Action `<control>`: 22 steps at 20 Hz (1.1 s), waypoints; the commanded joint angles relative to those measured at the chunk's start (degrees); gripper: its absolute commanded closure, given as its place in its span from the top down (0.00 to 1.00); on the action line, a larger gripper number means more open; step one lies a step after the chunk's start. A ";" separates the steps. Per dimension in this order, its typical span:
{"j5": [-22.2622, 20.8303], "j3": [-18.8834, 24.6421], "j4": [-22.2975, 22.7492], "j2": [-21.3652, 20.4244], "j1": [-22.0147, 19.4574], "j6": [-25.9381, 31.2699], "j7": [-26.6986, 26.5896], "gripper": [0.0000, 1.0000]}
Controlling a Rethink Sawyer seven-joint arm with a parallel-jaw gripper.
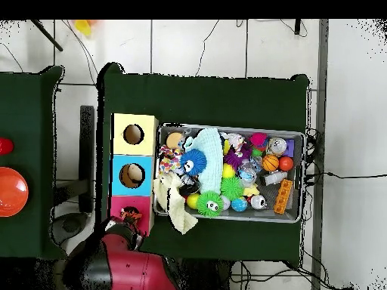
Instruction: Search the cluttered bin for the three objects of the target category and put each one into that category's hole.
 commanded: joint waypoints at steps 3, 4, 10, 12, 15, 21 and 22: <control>0.23 6.76 -1.37 5.99 -5.12 -5.00 8.39 0.00; 0.03 7.47 -0.66 6.14 -5.64 -5.75 8.53 0.00; -0.51 10.67 2.97 7.10 -6.85 -9.84 10.51 0.00; -0.19 11.32 3.74 7.33 -6.57 -10.84 11.44 0.00; 0.35 11.88 4.47 7.49 -6.03 -11.63 12.26 0.00; 0.84 12.24 4.75 6.60 -6.27 -10.60 11.73 0.00; 0.87 12.23 4.68 6.43 -6.38 -10.26 11.57 0.00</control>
